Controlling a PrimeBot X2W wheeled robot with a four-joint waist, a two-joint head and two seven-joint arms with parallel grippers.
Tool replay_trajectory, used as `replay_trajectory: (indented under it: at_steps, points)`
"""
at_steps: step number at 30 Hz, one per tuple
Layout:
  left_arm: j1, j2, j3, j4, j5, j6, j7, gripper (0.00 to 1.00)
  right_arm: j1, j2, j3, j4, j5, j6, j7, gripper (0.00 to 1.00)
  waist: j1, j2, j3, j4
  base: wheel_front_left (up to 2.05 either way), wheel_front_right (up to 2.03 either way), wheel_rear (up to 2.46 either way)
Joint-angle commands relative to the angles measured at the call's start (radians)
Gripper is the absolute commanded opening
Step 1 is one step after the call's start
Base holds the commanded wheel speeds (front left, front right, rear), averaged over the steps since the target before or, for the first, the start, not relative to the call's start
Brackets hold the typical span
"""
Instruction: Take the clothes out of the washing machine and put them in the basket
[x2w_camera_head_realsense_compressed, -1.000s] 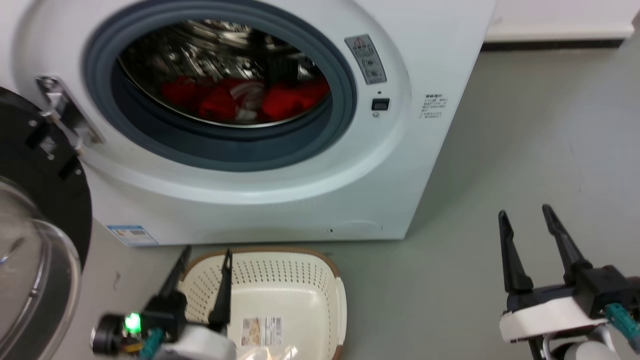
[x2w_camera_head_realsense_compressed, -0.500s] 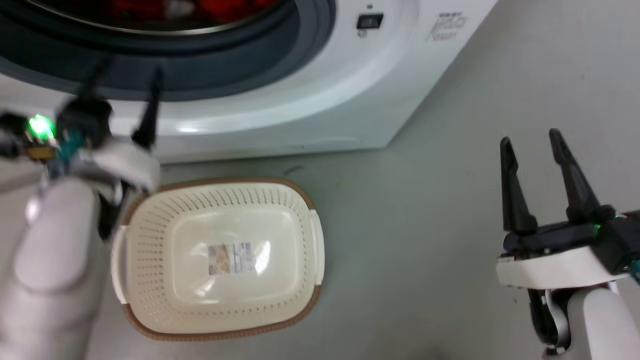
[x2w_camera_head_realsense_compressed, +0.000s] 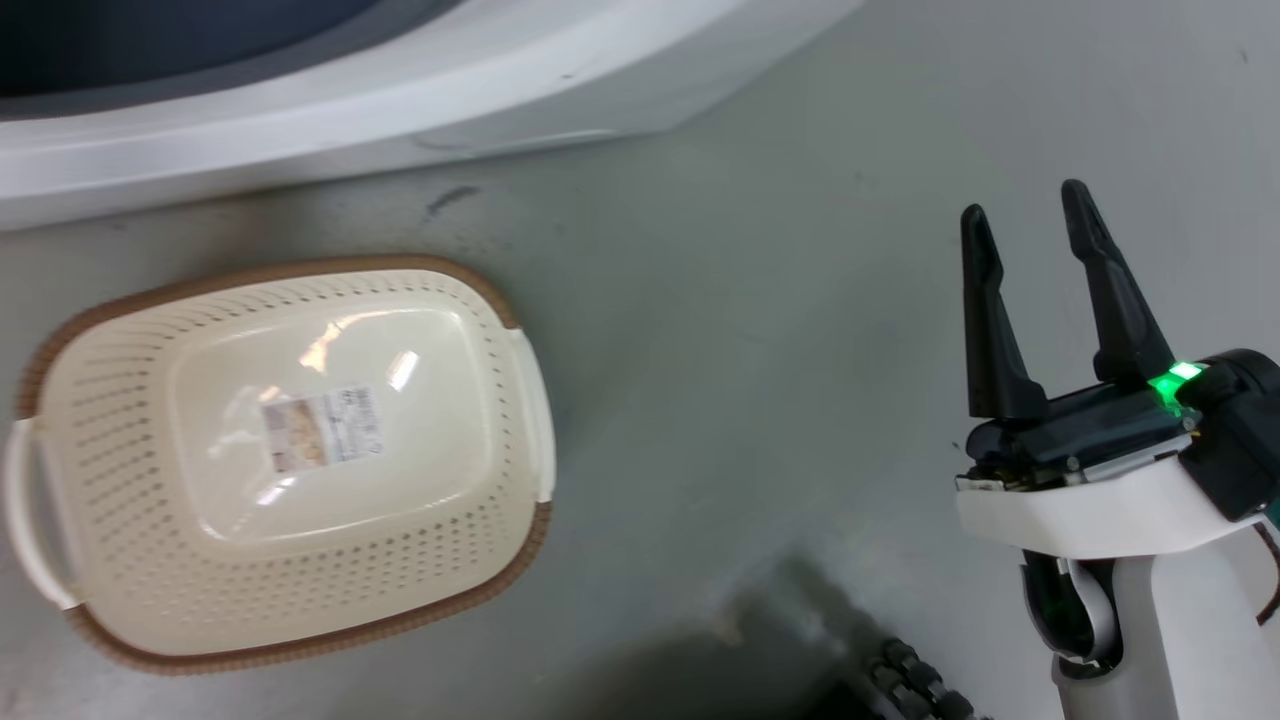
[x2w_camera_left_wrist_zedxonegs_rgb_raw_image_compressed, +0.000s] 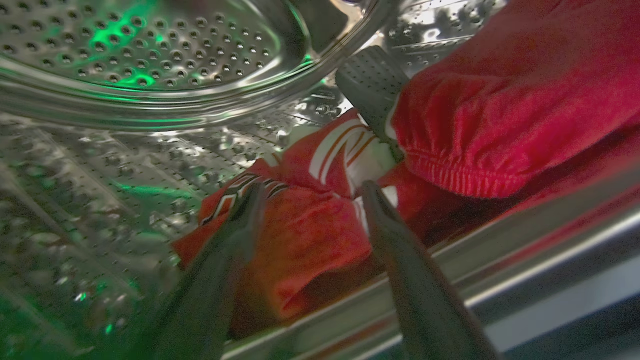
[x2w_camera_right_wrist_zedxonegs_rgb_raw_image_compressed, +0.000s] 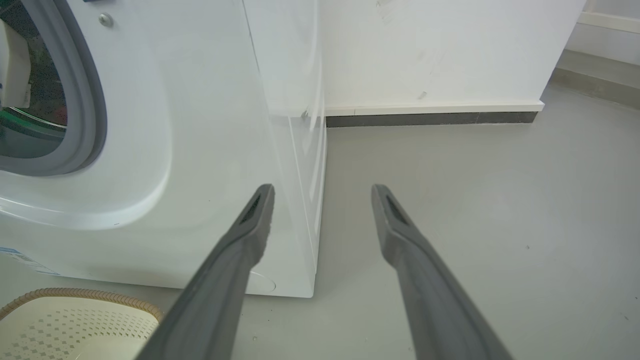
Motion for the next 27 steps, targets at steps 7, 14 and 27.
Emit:
replay_trajectory:
  at_steps: [7,14,27]
  points:
    - [-0.26,0.105,-0.21,0.022,-0.117,0.002,0.273,1.0,-0.022,0.002,0.075,-0.033,0.042,-0.001,-0.002,1.0,-0.0002,0.0,0.112,-0.121,0.0,0.0,0.0]
    - [-0.416,0.198,-0.345,0.029,-0.193,0.002,0.45,1.0,-0.014,0.002,0.1,-0.065,0.081,-0.001,-0.002,1.0,-0.0002,0.0,0.161,-0.166,0.0,0.0,0.0]
    - [-0.449,0.277,-0.444,0.033,-0.32,0.001,0.594,0.83,-0.031,0.002,0.107,-0.084,0.109,-0.001,-0.002,1.0,-0.0002,0.0,0.212,-0.188,0.0,0.0,0.0]
